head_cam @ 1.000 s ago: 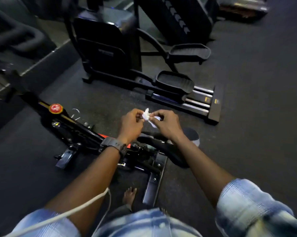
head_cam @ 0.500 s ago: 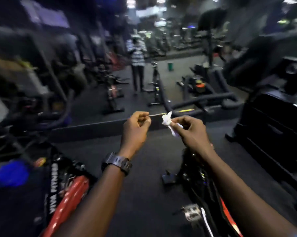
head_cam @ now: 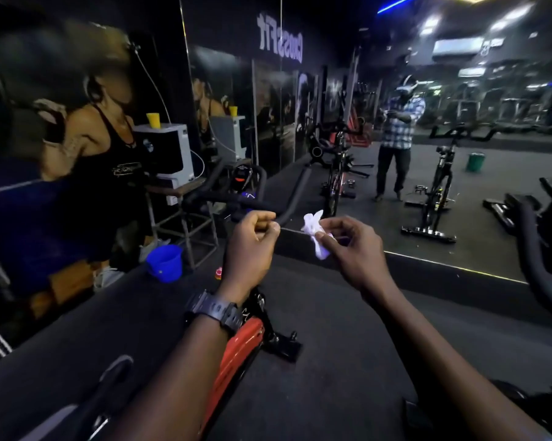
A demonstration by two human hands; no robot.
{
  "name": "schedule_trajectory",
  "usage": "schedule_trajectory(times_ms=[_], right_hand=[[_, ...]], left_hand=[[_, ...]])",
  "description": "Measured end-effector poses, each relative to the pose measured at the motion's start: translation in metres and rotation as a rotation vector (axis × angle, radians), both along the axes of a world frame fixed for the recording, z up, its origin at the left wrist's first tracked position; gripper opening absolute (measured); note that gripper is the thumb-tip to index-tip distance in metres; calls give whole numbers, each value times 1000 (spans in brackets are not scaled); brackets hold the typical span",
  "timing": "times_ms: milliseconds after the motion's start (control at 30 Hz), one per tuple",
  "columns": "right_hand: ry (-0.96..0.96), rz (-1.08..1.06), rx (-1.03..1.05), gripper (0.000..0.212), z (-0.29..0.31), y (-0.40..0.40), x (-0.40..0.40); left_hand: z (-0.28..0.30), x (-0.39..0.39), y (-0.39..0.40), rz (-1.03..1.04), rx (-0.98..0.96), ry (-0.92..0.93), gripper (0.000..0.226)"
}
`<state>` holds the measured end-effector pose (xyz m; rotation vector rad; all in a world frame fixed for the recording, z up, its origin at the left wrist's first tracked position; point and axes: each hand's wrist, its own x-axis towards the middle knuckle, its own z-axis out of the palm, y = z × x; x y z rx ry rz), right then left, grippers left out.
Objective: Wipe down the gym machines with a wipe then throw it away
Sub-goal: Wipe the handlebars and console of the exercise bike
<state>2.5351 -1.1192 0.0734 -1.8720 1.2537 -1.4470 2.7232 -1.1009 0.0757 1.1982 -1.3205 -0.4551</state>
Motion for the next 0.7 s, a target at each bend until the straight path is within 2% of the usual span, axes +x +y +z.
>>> schedule_trajectory(times_ms=[200,400,700], right_hand=[[78,-11,14,20,-5,-67,36],[133,-30,-3,23,-16,-156,28],[165,-21,75,13,-32,-316,12]], left_hand=[[-9,22,-61,-2,44,0,16],[-23,10,-152,0,78,-17,16],[-34,-2,-297,68,183,-60,19]])
